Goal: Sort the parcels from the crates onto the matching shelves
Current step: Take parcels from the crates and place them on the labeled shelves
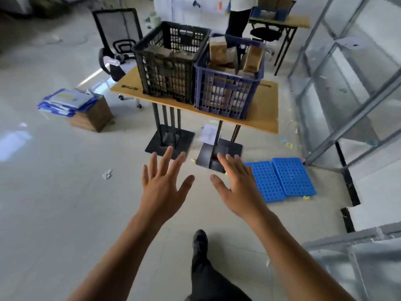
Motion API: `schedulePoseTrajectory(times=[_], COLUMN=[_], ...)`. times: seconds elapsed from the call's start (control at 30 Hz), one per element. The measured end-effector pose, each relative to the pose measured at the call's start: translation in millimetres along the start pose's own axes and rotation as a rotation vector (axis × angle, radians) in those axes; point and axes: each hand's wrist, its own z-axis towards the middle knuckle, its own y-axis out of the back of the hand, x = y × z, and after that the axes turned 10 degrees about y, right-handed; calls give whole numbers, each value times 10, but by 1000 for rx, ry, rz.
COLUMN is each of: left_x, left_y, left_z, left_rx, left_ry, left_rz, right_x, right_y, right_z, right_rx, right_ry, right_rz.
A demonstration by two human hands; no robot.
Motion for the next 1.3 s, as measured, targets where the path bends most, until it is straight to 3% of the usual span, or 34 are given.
schedulePoseTrajectory(times=[0.17,0.7,1.1,1.3], left_x=[213,629,1262,1246], left_y=[57,555,1102,1215], left_z=[591,3071,4983,5911], left_rx=[-22,-117,-45,8], left_ry=[118,146,-53,-166], left_rz=[14,12,-59,-72], right_x=[-169,-355,-41,-86], right_y=[-247,-279,-553,-636], right_z=[824,3546,5178,5705], right_rx=[60,-5,-85,-154], right_ry=[54,130,-51,-130], right_rz=[64,94,13,-51])
